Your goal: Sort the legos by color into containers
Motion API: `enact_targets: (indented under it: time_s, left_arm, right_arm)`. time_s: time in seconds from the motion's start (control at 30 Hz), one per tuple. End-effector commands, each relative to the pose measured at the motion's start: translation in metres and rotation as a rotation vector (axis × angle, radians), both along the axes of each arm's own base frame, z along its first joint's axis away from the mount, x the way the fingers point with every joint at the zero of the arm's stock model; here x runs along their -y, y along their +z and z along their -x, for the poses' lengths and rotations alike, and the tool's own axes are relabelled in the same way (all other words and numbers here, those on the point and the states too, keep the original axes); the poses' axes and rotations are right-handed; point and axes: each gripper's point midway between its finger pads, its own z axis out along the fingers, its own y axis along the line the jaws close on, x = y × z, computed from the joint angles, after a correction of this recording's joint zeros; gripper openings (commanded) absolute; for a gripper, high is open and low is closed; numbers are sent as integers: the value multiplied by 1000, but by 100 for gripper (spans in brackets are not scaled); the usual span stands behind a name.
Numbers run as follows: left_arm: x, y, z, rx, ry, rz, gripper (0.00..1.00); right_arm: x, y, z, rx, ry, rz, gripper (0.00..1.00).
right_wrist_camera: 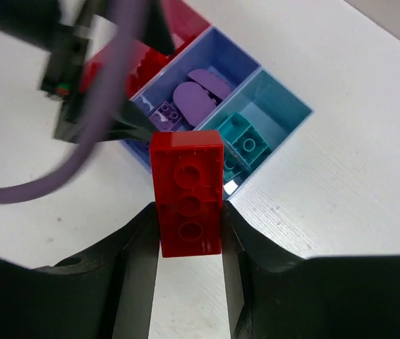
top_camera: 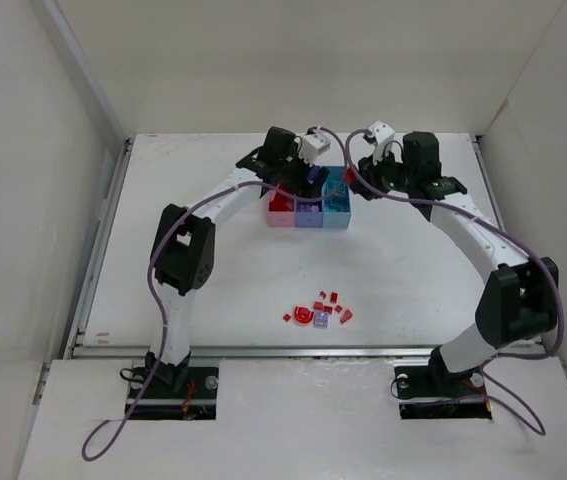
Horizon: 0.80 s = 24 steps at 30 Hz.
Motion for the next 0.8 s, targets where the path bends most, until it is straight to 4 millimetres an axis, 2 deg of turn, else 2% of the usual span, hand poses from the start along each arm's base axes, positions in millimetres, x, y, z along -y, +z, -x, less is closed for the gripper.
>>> enact_targets:
  time_s: [0.0, 0.03, 0.1, 0.13, 0.17, 0.2, 0.23, 0.27, 0.3, 0.33, 0.37, 0.4, 0.47, 0.5, 0.53, 0.57, 0.6, 0.63, 0.67, 0.7, 0.73, 0.77]
  left_arm:
    - [-23, 83, 1, 141, 105, 14, 91]
    - [-43, 95, -1, 175, 188, -32, 91]
    - [-69, 90, 2, 179, 290, -107, 91]
    - [-88, 98, 5, 190, 353, -132, 91]
    - [-119, 98, 0, 205, 464, -189, 91]
    - [-138, 88, 3, 189, 517, -221, 91]
    - [-153, 86, 6, 177, 564, -241, 91]
    - [-169, 95, 12, 182, 618, -238, 91]
    - [-196, 86, 16, 164, 678, -288, 93]
    - [-207, 85, 19, 158, 714, -288, 93]
    - [-217, 94, 27, 169, 736, -288, 93]
    - [-232, 85, 33, 147, 771, -301, 93]
    - [-239, 84, 43, 140, 787, -295, 94]
    - [-247, 91, 50, 145, 805, -281, 94]
    - [-249, 84, 58, 128, 808, -287, 94]
    - [-254, 84, 62, 128, 818, -287, 94]
    - [-256, 90, 68, 140, 820, -275, 94]
    - [-258, 88, 71, 138, 820, -277, 94]
    - [-258, 84, 75, 133, 826, -270, 96]
    - [-259, 82, 78, 131, 826, -272, 96]
    - [-260, 83, 78, 138, 827, -266, 96]
    - [-261, 82, 82, 137, 827, -267, 96]
  right_arm:
    - [-6, 39, -31, 38, -171, -132, 0]
    - [-12, 30, -36, -35, -230, -185, 0]
    - [-26, 25, -45, -83, -290, -224, 0]
    - [-39, 21, -54, -138, -323, -275, 0]
    - [-50, 20, -59, -152, -334, -299, 0]
    - [-61, 19, -63, -164, -348, -313, 0]
    - [-87, 31, -63, -156, -316, -338, 0]
    - [-105, 14, -68, -194, -316, -334, 0]
    - [-118, 13, -70, -188, -306, -330, 0]
    - [-141, 13, -65, -187, -294, -330, 0]
    - [-153, 11, -71, -184, -300, -334, 0]
    - [-160, 8, -72, -199, -325, -349, 0]
    - [-165, 0, -77, -203, -387, -357, 0]
    - [-165, -5, -79, -227, -421, -377, 0]
    - [-165, -15, -81, -244, -441, -375, 0]
    - [-164, -15, -82, -249, -455, -385, 0]
    - [-164, -22, -84, -265, -479, -390, 6]
    - [-165, -31, -85, -282, -487, -387, 11]
    - [-163, -31, -87, -274, -500, -384, 17]
    - [-170, -37, -86, -289, -499, -387, 23]
    - [-170, -46, -86, -299, -502, -376, 38]
    - [-170, -44, -87, -299, -503, -376, 48]
